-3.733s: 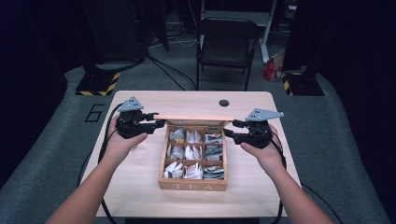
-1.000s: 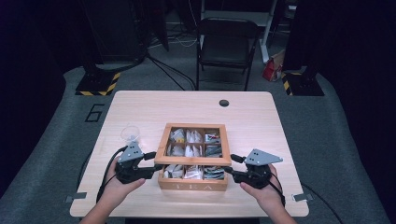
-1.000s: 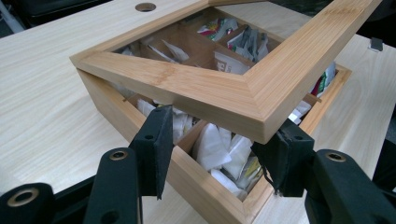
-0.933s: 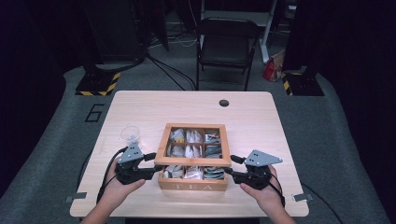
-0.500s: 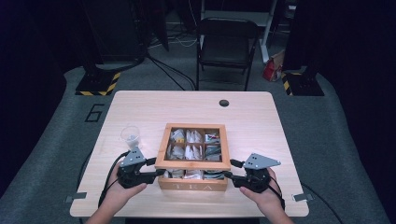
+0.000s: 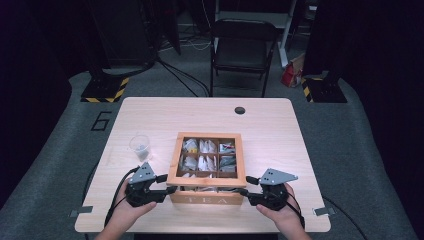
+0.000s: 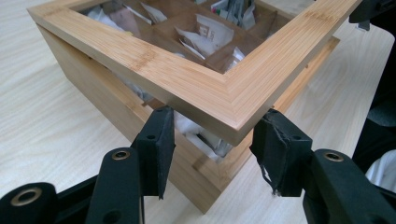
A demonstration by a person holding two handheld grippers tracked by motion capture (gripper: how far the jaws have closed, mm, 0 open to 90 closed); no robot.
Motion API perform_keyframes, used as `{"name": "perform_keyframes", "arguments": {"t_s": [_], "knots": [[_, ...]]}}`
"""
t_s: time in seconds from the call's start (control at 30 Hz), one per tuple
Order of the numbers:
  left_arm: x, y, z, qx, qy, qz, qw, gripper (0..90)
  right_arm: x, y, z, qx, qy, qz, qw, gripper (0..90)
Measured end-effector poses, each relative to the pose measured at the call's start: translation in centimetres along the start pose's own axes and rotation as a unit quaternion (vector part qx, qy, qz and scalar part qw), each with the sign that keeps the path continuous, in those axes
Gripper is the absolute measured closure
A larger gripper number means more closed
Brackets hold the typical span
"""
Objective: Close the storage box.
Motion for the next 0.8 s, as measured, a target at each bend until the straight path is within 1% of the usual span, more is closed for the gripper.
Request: {"name": "perform_keyframes", "arguments": {"t_s": [0.03, 0.07, 0.1, 0.2, 0.27, 0.3, 0.4, 0.47, 0.5, 0.53, 0.6, 0.63, 0.67, 0.7, 0.73, 0.77, 0.8], "knots": [[0.0, 0.0, -0.1, -0.002, -0.004, -0.001, 1.0, 48.9, -0.1, 0.0, -0.1, 0.002, 0.0, 0.0, 1.0, 50.2], [0.0, 0.1, -0.2, 0.0, -0.003, -0.002, 1.0, 48.9, -0.1, -0.1, -0.2, 0.0, -0.004, 0.004, 1.0, 50.3], [-0.1, 0.0, -0.3, -0.004, -0.007, 0.001, 1.0, 48.9, -0.2, -0.1, -0.3, -0.002, -0.005, 0.005, 1.0, 50.3], [-0.1, 0.1, -0.6, -0.004, -0.012, -0.004, 0.9999, 48.9, -0.4, -0.2, -0.6, 0.001, -0.012, 0.01, 0.9999, 50.2], [-0.1, 0.1, -0.7, -0.004, -0.012, -0.003, 0.9999, 48.9, -0.5, -0.2, -0.7, 0.002, -0.016, 0.01, 0.9998, 50.2], [-0.1, 0.1, -0.8, -0.001, -0.013, -0.005, 0.9999, 48.9, -0.5, -0.2, -0.7, 0.002, -0.016, 0.01, 0.9998, 50.2], [0.0, 0.2, -0.9, -0.004, -0.017, -0.004, 0.9998, 48.9, -0.2, -0.2, -0.8, 0.0, -0.013, 0.014, 0.9998, 50.3], [0.1, 0.2, -1.0, -0.001, -0.018, -0.006, 0.9998, 48.9, -0.1, -0.1, -1.0, -0.002, -0.015, 0.012, 0.9998, 50.3], [0.1, 0.2, -1.0, 0.001, -0.013, -0.006, 0.9999, 48.8, -0.1, -0.1, -1.1, 0.002, -0.018, 0.014, 0.9997, 50.3], [0.4, 0.2, -1.0, 0.003, -0.009, -0.008, 0.9999, 49.1, -0.2, -0.1, -1.2, -0.002, -0.023, 0.012, 0.9997, 50.4], [0.8, 0.2, -1.0, 0.002, -0.006, -0.008, 0.9999, 49.1, -0.5, -0.3, -1.5, 0.013, -0.04, 0.007, 0.9991, 50.5], [0.9, 0.0, -0.9, 0.005, 0.001, -0.002, 1.0, 49.1, -0.3, -0.5, -1.4, 0.015, -0.031, 0.014, 0.9993, 50.6], [1.1, 0.0, -1.0, 0.006, -0.003, -0.006, 1.0, 49.1, -0.1, -0.6, -1.2, 0.012, -0.022, 0.021, 0.9995, 50.6], [1.2, -0.2, -1.0, 0.005, -0.003, -0.005, 1.0, 49.1, 0.2, -0.6, -1.0, 0.01, -0.016, 0.023, 0.9996, 50.5], [1.2, -0.3, -1.0, 0.008, -0.004, -0.004, 1.0, 49.1, 0.4, -0.4, -0.8, 0.009, -0.011, 0.021, 0.9997, 50.6], [1.1, -0.3, -1.0, 0.012, -0.003, -0.005, 0.9999, 49.1, 0.5, -0.3, -0.7, 0.006, -0.012, 0.02, 0.9997, 50.5], [1.1, -0.4, -1.0, 0.012, -0.004, -0.006, 0.9999, 49.1, 0.5, -0.2, -0.6, 0.004, -0.012, 0.017, 0.9998, 50.5]]}}
Point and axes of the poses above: each handheld gripper's, and its own axes: x roughly backward along the jaws, z roughly out of its top, y roughly to its right, the point moved 9 cm from there along -x, roughly forward along the jaws, and after that the axes turned 14 degrees about -y, right-handed, at the moved point
